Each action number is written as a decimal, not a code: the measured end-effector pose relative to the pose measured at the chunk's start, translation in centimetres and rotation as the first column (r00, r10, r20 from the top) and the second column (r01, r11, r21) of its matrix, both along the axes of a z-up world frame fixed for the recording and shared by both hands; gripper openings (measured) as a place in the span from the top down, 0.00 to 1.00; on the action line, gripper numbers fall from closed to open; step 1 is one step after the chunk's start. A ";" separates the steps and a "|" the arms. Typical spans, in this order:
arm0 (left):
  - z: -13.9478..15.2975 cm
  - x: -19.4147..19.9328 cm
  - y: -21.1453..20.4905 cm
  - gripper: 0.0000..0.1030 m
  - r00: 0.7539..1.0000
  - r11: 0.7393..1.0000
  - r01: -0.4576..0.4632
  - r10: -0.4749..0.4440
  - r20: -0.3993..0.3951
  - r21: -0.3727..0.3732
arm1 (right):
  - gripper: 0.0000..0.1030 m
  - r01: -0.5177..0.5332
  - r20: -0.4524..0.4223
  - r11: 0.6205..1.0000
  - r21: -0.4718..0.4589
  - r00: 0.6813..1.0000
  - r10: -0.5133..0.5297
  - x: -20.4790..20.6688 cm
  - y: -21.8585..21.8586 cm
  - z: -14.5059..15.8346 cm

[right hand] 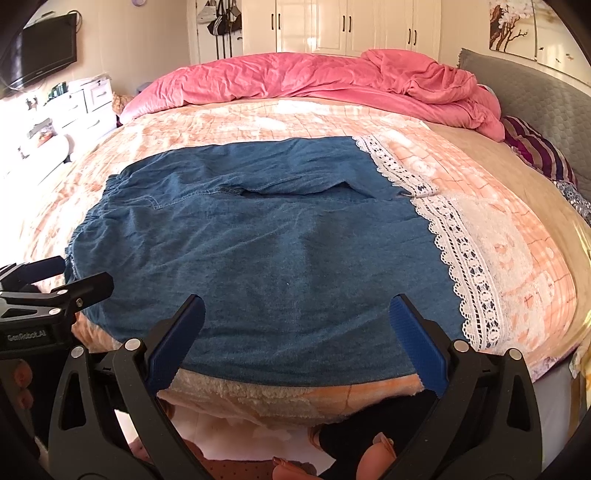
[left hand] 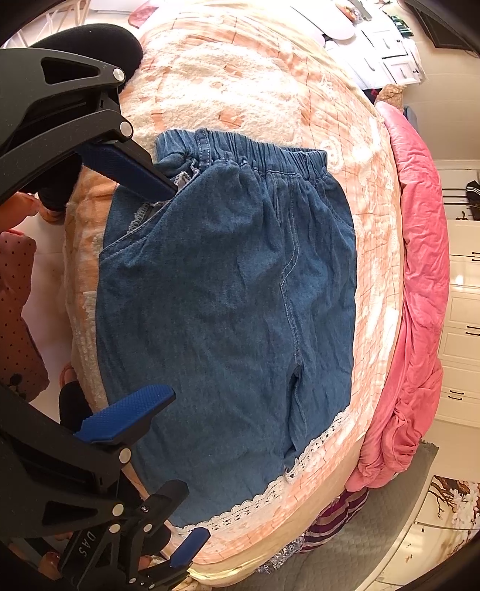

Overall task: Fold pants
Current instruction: 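Grasp the elastic waistband with the left gripper and lift it up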

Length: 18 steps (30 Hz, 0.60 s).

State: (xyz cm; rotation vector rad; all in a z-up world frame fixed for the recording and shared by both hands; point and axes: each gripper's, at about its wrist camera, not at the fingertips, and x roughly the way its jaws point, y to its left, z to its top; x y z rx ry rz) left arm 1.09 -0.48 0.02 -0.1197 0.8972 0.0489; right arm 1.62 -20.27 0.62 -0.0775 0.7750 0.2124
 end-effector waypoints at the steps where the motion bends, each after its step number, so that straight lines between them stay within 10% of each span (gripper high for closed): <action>1: 0.1 0.2 0.1 0.04 1.000 1.000 0.000 0.000 0.002 0.001 | 0.08 -0.004 0.001 1.000 0.000 1.000 0.004 0.1 0.1 0.0; 18: 1.4 6.5 9.1 0.04 0.993 0.993 -0.114 0.114 0.006 -0.040 | 0.08 -0.146 -0.046 0.988 0.059 0.988 0.149 7.9 3.9 2.1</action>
